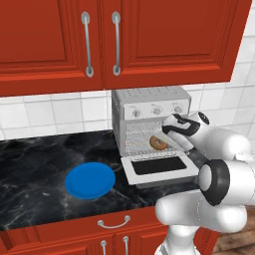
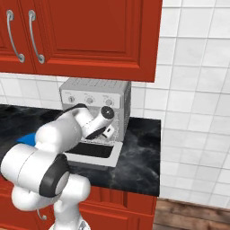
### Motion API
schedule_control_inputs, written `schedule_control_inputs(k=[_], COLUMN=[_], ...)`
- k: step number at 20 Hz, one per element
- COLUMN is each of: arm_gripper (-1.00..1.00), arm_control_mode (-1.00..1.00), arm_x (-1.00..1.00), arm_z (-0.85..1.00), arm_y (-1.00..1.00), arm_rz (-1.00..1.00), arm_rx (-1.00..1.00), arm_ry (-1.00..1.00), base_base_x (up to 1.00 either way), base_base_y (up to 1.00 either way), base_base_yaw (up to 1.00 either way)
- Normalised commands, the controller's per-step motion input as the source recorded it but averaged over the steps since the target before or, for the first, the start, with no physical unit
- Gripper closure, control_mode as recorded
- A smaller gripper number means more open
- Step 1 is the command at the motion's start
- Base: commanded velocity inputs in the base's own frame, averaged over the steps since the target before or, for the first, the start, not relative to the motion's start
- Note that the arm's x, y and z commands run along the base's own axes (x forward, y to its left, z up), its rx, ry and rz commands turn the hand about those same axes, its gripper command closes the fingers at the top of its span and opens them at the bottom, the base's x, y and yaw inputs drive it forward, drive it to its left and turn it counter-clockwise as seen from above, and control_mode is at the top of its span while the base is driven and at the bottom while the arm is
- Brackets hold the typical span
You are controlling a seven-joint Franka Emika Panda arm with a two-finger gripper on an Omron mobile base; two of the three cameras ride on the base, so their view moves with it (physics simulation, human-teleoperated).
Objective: Pick up the bagel from the plate, place it on the toaster oven rack, close the door, and set the timer.
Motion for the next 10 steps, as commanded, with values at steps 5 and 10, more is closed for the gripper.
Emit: schedule_control_inputs(k=[5, 10], arm_gripper=[-1.0, -1.0], arm_control_mode=[-1.0, -1.0], arm_x=[-0.07, -0.2], arm_z=[-0.12, 0.13], arm_y=[-0.01, -0.06], arm_rz=[0.02, 0.0], arm_rx=[0.0, 0.0], arm_ry=[-0.02, -0.1], base_base_x=[0.0, 0.0], base_base_y=[0.0, 0.0], base_base_yaw=[0.0, 0.0])
